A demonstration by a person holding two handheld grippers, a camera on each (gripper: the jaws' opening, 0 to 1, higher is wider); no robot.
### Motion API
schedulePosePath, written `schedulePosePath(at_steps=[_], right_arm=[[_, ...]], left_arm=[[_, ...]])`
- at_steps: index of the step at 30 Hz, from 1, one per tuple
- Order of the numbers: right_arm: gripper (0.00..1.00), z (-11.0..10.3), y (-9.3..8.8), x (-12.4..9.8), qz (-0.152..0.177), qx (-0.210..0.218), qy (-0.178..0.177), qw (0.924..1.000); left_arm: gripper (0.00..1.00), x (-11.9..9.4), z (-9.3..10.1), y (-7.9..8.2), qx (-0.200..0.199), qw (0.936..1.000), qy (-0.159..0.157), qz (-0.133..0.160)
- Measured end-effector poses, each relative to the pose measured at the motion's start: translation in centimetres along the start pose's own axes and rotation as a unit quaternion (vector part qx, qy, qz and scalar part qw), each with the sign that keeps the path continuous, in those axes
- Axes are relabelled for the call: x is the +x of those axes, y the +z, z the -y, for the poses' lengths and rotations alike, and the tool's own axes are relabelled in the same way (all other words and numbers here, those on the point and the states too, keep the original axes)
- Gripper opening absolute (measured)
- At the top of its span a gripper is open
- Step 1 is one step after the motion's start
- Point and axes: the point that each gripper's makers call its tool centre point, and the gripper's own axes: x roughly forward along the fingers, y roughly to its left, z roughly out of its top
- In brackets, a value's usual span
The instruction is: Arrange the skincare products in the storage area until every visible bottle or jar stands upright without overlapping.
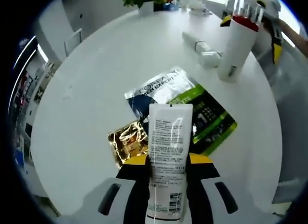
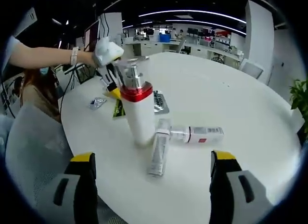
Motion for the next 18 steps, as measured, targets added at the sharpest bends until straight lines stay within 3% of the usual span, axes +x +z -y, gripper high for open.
schedulePosePath(at_steps=[8,18], right_arm=[[0.92,-0.1,0.5,-0.4,0.017,0.005,-0.005,0.9998],[0.81,-0.7,0.7,-0.7,0.012,0.015,0.006,0.9998]], left_arm=[[0.24,-1.5,-0.6,0.2,-0.038,0.9983,0.026,0.037],[0.24,-5.0,0.0,2.8,-0.055,0.9912,0.07,0.098]])
